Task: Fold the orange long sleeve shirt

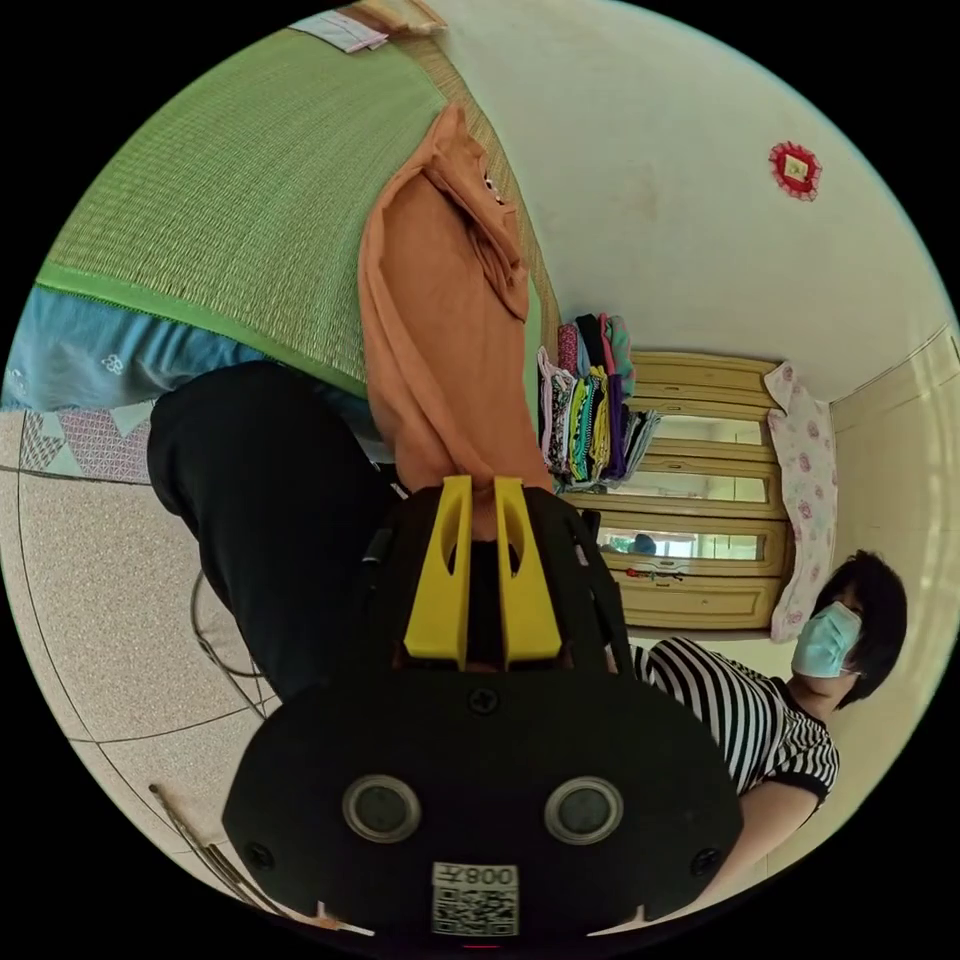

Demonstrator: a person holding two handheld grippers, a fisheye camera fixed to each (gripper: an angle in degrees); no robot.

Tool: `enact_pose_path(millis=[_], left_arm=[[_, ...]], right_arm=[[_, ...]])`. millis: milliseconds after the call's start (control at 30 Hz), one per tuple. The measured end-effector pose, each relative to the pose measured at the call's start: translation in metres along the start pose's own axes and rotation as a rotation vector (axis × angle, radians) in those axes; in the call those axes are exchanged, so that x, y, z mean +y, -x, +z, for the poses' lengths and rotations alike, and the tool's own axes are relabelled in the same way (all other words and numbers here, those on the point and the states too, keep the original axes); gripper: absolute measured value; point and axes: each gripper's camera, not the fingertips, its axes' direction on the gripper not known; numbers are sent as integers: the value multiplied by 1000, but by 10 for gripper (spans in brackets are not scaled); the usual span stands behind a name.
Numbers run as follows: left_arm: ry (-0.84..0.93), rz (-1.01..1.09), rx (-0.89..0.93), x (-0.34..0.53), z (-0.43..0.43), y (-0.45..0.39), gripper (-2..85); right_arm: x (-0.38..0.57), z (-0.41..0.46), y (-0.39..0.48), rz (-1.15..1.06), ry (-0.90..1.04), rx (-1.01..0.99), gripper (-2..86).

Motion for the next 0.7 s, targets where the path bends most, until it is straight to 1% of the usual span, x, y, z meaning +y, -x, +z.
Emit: enact_pose_path(millis=[200, 367, 567, 700], left_arm=[[-74, 65, 89, 16, -36, -3, 35], [-135, 121, 226, 33, -57, 1, 32], [-187, 182, 330, 60, -82, 6, 31], [-225, 212, 394, 78, -102, 9, 31]], right_arm=[[6, -40, 32, -116, -40, -30, 17], [23, -62, 47, -179, -43, -62, 15], [66, -89, 49, -213, -54, -118, 15], [104, -119, 42, -217, -115, -190, 15]])
